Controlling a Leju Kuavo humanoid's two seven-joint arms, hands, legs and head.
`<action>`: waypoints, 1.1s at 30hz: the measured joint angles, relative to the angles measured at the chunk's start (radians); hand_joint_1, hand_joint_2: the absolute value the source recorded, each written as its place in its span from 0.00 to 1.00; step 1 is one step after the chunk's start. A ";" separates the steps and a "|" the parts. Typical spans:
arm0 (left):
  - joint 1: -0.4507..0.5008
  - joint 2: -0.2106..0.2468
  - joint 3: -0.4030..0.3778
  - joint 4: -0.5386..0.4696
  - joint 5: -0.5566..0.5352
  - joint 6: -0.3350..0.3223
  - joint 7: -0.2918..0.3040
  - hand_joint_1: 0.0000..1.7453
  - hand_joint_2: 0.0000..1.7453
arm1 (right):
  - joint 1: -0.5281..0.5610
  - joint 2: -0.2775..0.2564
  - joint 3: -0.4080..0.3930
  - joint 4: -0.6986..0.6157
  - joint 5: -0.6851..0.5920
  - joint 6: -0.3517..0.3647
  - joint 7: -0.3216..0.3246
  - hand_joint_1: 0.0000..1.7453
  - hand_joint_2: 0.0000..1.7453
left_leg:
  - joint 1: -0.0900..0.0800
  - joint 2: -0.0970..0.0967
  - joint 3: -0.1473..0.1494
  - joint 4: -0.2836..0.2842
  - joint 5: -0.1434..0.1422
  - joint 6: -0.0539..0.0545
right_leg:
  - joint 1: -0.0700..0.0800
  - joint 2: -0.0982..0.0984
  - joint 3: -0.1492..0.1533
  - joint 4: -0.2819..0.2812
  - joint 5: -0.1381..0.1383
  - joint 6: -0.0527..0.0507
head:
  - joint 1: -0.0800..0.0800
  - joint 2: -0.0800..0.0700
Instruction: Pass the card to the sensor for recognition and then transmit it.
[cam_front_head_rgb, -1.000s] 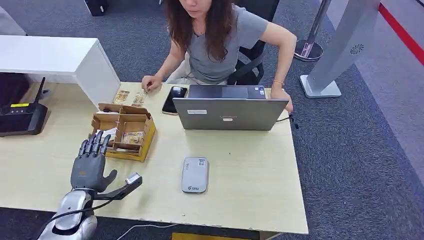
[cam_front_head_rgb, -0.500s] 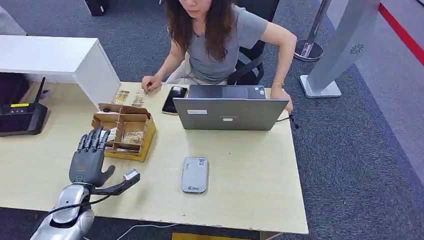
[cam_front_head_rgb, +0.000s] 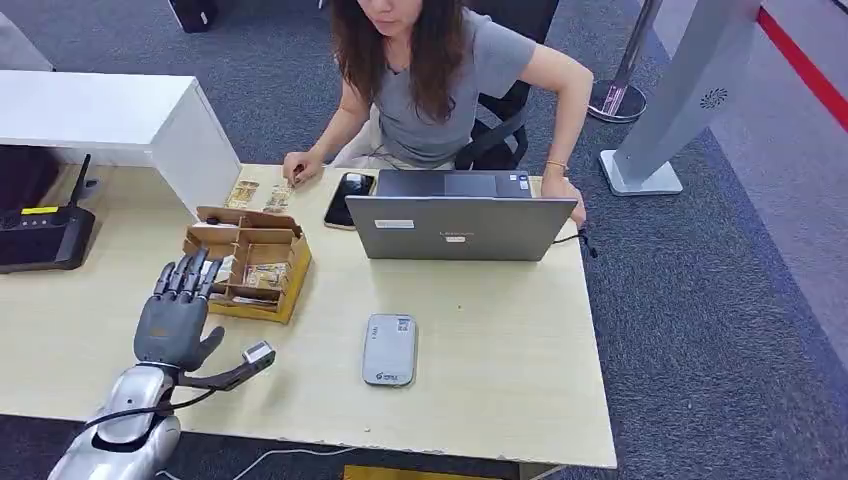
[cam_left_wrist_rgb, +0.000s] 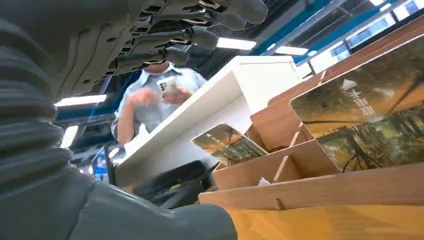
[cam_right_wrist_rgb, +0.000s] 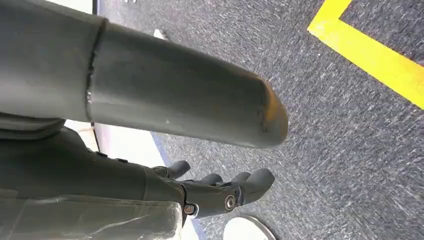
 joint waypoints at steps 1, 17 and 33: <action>0.000 0.002 0.000 0.002 -0.001 0.000 0.000 0.00 1.00 | -0.001 0.000 0.002 0.000 0.000 0.000 0.000 0.00 0.00 | 0.000 0.000 0.000 0.000 0.000 0.000 | 0.000 0.000 0.000 0.000 0.000 0.000 | 0.000 0.000; -0.014 0.014 -0.025 0.022 0.055 0.027 -0.043 0.00 1.00 | -0.008 0.000 0.021 0.000 0.000 0.010 0.000 0.00 0.00 | 0.000 0.000 0.000 0.000 0.000 0.000 | 0.000 0.000 0.000 0.000 0.000 0.000 | 0.000 0.000; -0.066 -0.005 -0.027 0.081 0.116 0.033 -0.082 0.00 1.00 | -0.016 -0.001 0.044 0.000 0.000 0.015 0.000 0.00 0.00 | 0.000 0.000 0.000 0.000 0.000 0.000 | 0.000 0.000 0.000 0.000 0.000 0.000 | 0.000 0.000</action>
